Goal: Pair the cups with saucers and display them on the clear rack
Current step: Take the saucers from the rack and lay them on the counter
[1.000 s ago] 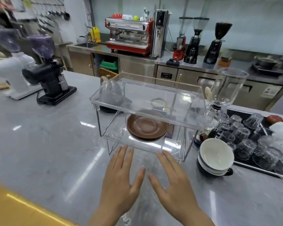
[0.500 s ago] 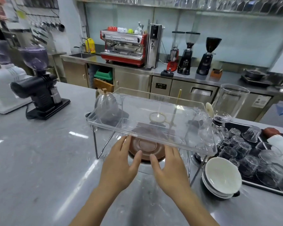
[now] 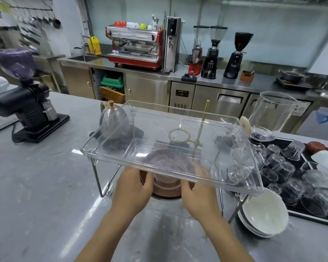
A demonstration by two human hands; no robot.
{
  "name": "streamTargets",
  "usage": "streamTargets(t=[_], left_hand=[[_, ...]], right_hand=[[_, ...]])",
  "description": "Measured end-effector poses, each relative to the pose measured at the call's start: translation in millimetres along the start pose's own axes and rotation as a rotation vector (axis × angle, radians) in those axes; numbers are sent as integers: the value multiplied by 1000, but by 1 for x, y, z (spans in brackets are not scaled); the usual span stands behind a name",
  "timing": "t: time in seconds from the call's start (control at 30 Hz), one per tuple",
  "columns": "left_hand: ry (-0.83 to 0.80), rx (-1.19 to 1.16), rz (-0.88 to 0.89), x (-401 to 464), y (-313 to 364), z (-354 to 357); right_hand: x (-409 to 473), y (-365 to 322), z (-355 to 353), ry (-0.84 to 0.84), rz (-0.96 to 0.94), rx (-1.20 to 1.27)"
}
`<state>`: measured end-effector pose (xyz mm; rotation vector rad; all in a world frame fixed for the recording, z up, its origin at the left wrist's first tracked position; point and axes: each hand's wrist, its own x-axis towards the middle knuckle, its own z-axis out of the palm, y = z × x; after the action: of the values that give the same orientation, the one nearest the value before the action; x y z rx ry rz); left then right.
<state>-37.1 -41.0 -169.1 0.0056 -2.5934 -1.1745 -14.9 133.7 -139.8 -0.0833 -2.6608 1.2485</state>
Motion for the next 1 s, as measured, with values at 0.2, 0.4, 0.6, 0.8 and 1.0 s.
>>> streamTargets(t=[0.2, 0.4, 0.6, 0.8, 1.0], left_hand=[[-1, -124, -94, 2, 4, 1], [32, -145, -135, -3, 13, -2], [78, -175, -121, -8, 20, -11], [155, -223, -102, -32, 26, -27], [204, -195, -125, -68, 25, -42]], right_hand=[[0, -8, 3, -14, 102, 36], [0, -12, 13, 58, 81, 103], [-6, -16, 13, 63, 91, 124], [-23, -24, 7, 51, 45, 90], [-57, -29, 4, 30, 25, 61]])
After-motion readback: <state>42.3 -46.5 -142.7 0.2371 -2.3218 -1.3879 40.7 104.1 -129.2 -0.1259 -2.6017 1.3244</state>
